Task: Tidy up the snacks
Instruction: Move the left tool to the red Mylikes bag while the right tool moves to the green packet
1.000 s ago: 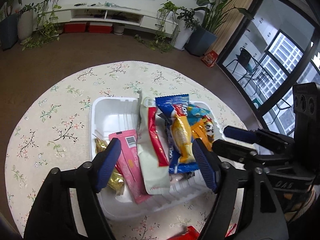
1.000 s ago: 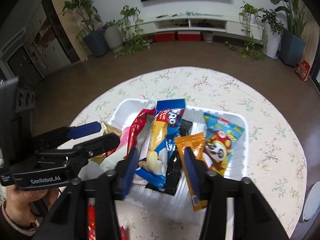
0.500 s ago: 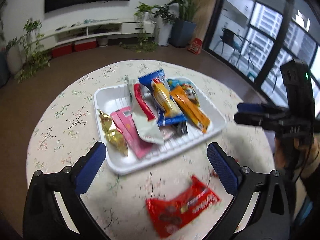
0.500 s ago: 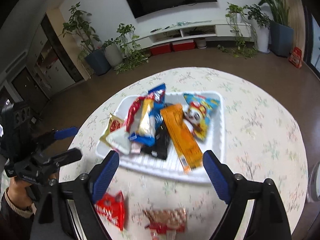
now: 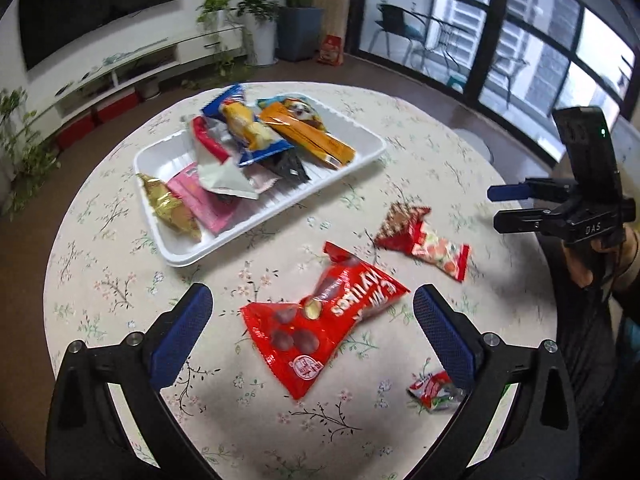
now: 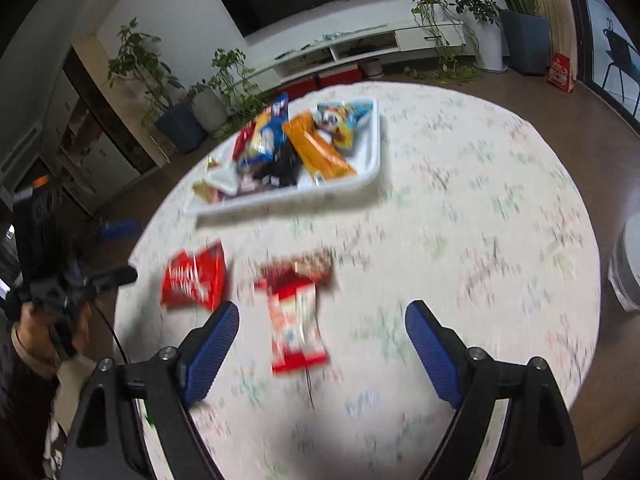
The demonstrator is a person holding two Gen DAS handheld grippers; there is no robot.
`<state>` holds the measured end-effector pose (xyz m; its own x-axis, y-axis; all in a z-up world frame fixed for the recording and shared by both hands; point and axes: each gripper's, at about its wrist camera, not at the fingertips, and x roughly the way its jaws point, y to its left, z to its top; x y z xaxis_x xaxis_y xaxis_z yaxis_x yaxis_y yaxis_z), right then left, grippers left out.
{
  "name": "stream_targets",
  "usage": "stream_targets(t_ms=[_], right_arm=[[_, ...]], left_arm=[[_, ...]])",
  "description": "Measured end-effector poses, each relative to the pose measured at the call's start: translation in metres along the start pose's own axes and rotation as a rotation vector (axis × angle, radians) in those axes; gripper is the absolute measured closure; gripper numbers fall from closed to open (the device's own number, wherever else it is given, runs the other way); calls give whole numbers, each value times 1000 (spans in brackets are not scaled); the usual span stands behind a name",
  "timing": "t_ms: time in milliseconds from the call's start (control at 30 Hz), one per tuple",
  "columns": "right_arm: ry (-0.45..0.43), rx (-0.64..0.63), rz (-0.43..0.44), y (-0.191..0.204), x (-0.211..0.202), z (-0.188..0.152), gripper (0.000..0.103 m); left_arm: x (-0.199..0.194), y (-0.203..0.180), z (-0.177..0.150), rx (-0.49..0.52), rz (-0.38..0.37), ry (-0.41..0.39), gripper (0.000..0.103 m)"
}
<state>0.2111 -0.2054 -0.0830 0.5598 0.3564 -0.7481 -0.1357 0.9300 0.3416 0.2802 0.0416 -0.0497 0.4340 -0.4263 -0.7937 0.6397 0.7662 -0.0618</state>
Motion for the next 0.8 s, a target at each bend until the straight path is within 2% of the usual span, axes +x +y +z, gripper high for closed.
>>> stream_targets(t_ms=[133,267,333,567,700,800], right_arm=[[8,-20,2,6,0,-12,15],[20,-42,-7,10,3,-19,15],[26,-39,-1,11,5,-20,15],[41,-62,-10,14,11,-24,15],[51,-68,-20,14,14,-25,15],[48,-70,-13,14,14,-26,15]], left_arm=[[15,-13,2,102,14,62,1],[26,-23,2,193,21,88,1],[34,-25,5,225,45,116,1],[51,-23,17,287,2,169,1],[68,-26,18,344,-5,244,1],[76,-26,17,357,-10,267,1]])
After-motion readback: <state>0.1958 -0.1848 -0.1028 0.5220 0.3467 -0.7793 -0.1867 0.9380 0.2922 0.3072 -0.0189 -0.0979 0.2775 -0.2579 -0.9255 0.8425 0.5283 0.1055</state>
